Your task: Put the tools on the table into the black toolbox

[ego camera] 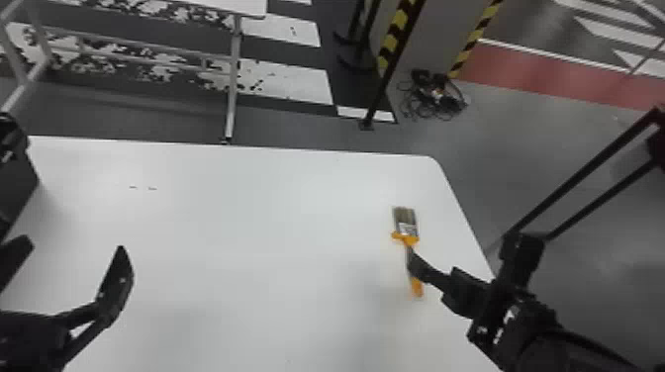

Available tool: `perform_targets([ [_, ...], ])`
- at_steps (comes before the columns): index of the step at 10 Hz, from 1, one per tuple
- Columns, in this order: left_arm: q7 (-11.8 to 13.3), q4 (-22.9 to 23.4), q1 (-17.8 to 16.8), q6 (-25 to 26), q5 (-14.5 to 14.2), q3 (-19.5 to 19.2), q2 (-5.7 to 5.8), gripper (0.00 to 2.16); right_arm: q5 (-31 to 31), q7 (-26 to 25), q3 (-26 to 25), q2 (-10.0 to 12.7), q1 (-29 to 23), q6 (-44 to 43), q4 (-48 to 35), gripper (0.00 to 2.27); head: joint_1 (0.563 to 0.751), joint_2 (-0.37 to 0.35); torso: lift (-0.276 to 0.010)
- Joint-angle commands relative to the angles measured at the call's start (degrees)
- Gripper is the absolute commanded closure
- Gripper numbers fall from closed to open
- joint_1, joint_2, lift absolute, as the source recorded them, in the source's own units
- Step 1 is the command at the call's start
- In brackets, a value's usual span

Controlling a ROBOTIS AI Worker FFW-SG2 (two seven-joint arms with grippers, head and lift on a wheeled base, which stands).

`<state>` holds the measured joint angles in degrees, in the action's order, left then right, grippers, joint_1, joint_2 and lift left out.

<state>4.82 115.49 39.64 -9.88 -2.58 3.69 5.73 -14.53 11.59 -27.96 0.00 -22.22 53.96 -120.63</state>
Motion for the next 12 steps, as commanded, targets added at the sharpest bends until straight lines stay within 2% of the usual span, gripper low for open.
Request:
perform_targets([
  [1, 0.01, -0.09, 0.17, 0.18, 0.03, 0.36, 0.16, 0.03, 0.38, -0.78, 0.45, 0.05, 2.27, 2.60, 1.36, 0.20, 0.695, -0.313, -0.075],
  [3, 0.01, -0.17, 0.09, 0.18, 0.03, 0.44, 0.69, 0.03, 1.53, -2.36, 1.07, -0.18, 5.35, 5.77, 3.29, 0.20, 0.695, -0.310, -0.075],
  [7, 0.01, -0.70, 0.00, 0.53, 0.03, 0.53, 0.87, 0.03, 5.22, -6.06, 4.50, -1.32, 11.23, 8.05, 9.44, 0.20, 0.695, -0.302, -0.075],
  [12, 0.01, -1.05, -0.44, 0.88, -0.85, 0.53, 2.10, 0.03, 7.41, -6.85, 4.50, -2.81, 15.19, 9.98, 15.24, 0.20, 0.695, -0.302, -0.075],
])
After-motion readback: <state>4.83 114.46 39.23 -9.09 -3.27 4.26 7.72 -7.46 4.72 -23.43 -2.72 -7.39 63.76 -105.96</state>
